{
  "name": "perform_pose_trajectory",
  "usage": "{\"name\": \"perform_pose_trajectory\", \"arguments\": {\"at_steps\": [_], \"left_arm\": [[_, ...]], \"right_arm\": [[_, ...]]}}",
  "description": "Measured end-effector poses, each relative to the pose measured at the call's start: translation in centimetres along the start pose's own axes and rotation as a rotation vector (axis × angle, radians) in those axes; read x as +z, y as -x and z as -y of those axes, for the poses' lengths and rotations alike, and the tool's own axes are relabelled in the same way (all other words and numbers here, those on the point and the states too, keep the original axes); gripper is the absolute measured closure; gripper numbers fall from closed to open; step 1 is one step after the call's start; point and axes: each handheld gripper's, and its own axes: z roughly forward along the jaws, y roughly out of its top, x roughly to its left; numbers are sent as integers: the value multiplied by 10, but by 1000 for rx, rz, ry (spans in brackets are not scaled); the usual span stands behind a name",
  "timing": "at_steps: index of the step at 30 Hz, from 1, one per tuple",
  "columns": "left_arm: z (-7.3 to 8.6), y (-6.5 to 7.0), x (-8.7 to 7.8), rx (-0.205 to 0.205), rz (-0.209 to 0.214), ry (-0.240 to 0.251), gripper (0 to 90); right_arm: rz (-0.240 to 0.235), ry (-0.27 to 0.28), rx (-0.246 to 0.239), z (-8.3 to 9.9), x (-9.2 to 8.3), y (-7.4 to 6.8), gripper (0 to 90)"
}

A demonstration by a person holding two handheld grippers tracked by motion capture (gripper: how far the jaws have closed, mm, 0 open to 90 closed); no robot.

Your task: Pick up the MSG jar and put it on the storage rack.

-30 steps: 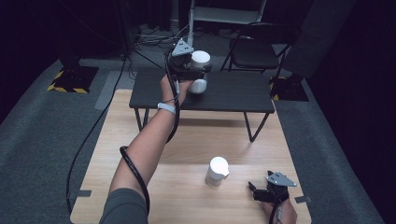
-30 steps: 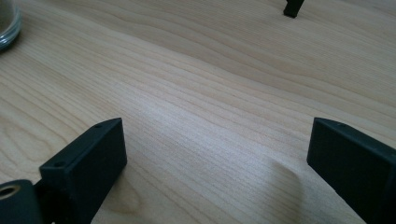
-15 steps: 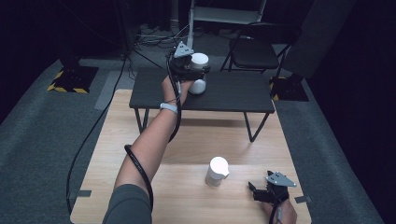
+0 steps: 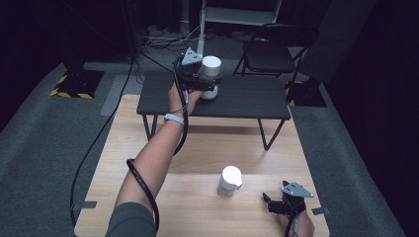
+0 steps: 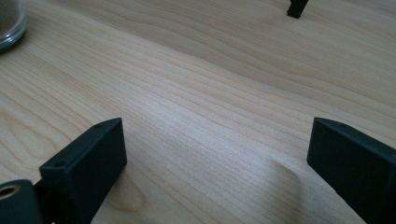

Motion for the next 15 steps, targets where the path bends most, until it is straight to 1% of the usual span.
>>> {"name": "perform_pose_trajectory", "arguments": {"at_steps": [2, 5, 10, 13, 15], "left_arm": [[3, 1, -9, -3, 14, 4, 61], [8, 6, -23, 3, 22, 18, 60], [17, 12, -51, 11, 39, 38, 45], [21, 18, -69, 11, 29, 33, 45], [24, 21, -80, -3, 21, 25, 46]], "right_arm": [[1, 0, -2, 0, 0, 0, 44], [1, 1, -1, 0, 0, 0, 44], [1, 1, -1, 0, 0, 0, 44], [1, 1, 0, 0, 0, 0, 44], [0, 1, 2, 0, 0, 0, 44]]}}
